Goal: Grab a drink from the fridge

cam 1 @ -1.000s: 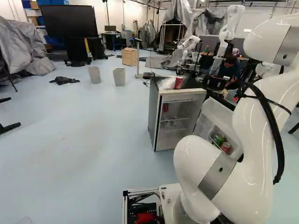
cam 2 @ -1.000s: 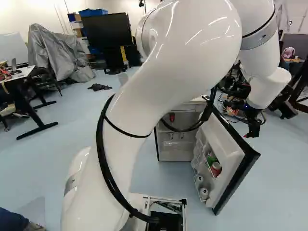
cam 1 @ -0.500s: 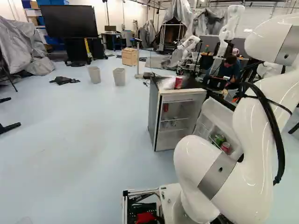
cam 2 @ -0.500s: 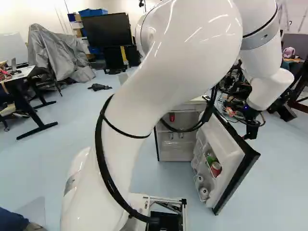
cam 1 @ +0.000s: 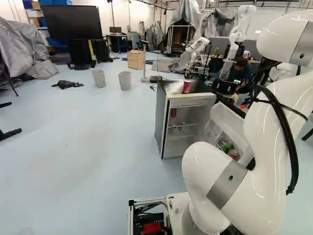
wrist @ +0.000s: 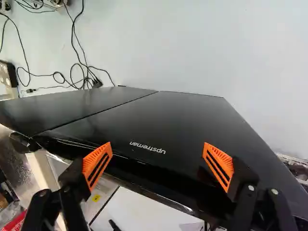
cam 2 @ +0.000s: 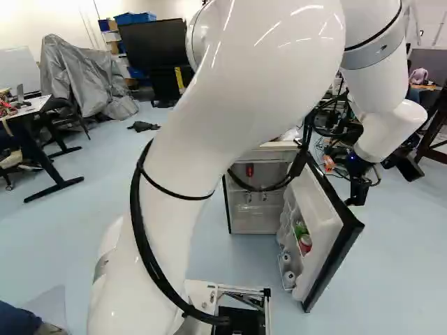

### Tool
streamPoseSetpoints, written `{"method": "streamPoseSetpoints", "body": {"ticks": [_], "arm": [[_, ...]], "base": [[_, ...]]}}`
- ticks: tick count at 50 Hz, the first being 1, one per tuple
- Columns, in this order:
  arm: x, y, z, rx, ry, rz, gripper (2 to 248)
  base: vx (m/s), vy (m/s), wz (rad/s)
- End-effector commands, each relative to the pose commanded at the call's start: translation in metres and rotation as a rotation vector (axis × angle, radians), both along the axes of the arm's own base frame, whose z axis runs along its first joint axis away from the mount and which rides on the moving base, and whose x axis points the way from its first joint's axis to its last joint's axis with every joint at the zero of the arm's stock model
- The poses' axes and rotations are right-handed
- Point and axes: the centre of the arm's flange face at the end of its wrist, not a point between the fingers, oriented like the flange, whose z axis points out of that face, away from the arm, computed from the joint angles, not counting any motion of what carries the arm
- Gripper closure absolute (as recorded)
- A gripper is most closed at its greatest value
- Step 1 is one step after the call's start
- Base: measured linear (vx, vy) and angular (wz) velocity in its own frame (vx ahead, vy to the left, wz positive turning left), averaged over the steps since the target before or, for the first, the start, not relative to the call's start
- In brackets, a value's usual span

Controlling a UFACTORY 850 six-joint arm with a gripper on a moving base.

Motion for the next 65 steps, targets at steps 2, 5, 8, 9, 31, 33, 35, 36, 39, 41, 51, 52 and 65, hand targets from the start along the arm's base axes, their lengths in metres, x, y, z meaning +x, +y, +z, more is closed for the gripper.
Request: {"method": "streamPoseSetpoints", "body": {"ticks": [2,5,8,9,31,33,35,36,39,41,51,52,65], "arm": [[-0.001,0.002,0.0,0.006,0.002,0.001,3],[-0.003,0.004,0.0,0.016,0.004,0.003,3],[-0.005,0.006,0.0,0.025,0.006,0.005,3],[-0.005,0.007,0.0,0.028,0.007,0.006,3],[-0.011,0.026,0.0,0.094,0.022,0.029,3],[-0.011,0.028,0.0,0.1,0.023,0.033,3],[-0.011,0.03,0.0,0.106,0.025,0.036,3],[-0.011,0.031,0.0,0.109,0.026,0.038,3],[-0.01,0.034,0.0,0.117,0.027,0.043,3],[-0.009,0.035,0.0,0.121,0.028,0.047,3],[-0.001,0.044,0.0,0.128,0.032,0.068,3],[0.0,0.045,0.0,0.128,0.032,0.071,3],[0.016,0.058,0.0,0.128,0.034,0.104,3]], "base": [[0.0,0.0,0.0],[0.0,0.0,0.0],[0.0,0.0,0.0],[0.0,0.0,0.0],[0.0,0.0,0.0],[0.0,0.0,0.0],[0.0,0.0,0.0],[0.0,0.0,0.0],[0.0,0.0,0.0],[0.0,0.0,0.0],[0.0,0.0,0.0],[0.0,0.0,0.0],[0.0,0.0,0.0]]}}
